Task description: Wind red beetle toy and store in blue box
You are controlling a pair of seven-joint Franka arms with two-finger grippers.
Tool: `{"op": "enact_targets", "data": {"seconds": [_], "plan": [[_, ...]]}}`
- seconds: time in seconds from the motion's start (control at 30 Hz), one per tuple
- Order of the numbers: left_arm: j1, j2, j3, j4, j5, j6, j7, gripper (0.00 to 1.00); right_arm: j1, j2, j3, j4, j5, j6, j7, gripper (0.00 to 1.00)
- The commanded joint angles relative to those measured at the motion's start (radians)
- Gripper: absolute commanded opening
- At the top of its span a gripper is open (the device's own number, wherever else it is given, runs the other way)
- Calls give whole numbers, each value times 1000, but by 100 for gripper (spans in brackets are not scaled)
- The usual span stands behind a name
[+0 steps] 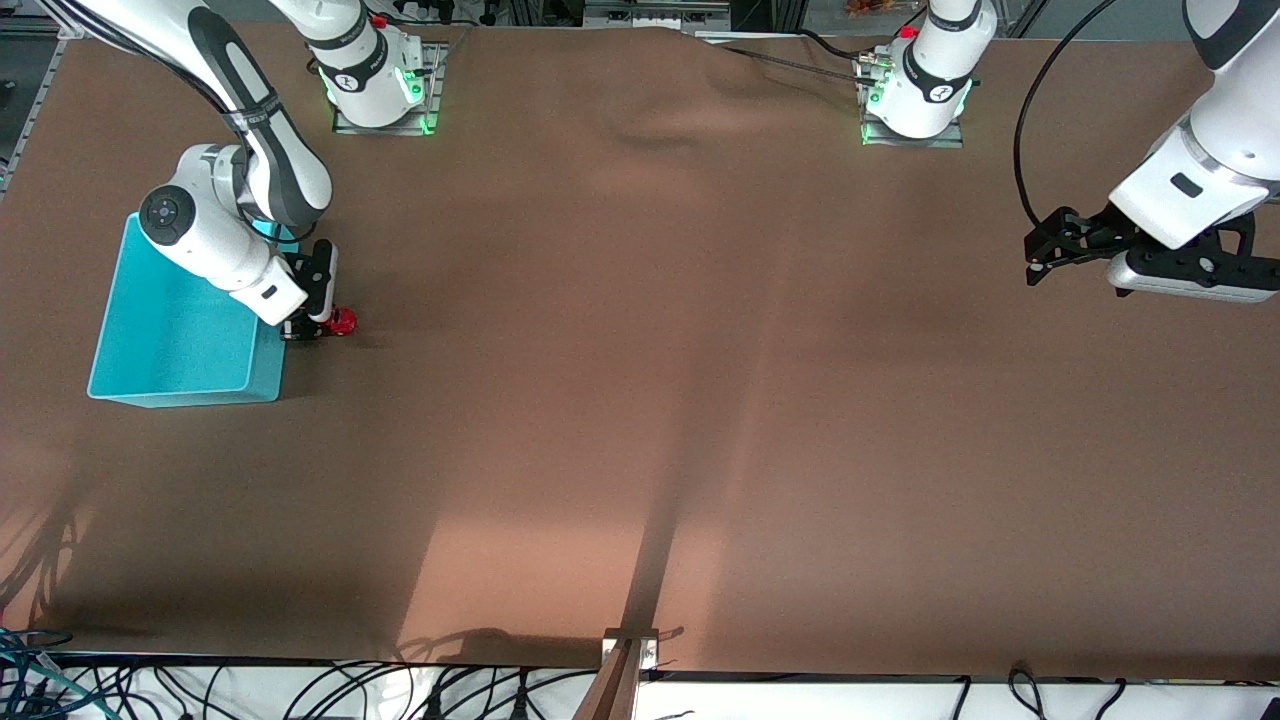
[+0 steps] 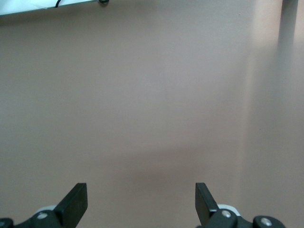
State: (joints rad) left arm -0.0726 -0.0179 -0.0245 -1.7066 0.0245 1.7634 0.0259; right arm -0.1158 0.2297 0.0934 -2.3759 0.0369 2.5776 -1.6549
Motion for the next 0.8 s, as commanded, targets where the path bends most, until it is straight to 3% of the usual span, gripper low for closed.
{"op": "enact_targets", "data": {"seconds": [0.0,0.43,0.77], "plan": [[23,1,0,9,-3,-4,-3,100,-4,-13,22,105,51,-143,-13,15],[27,6,-2,9,-3,-6,-3,100,-8,-9,20,415,60,-583,24,15],[27,13,-3,10,-3,-6,-3,100,-8,-95,-113,443,51,-767,-84,15]]}}
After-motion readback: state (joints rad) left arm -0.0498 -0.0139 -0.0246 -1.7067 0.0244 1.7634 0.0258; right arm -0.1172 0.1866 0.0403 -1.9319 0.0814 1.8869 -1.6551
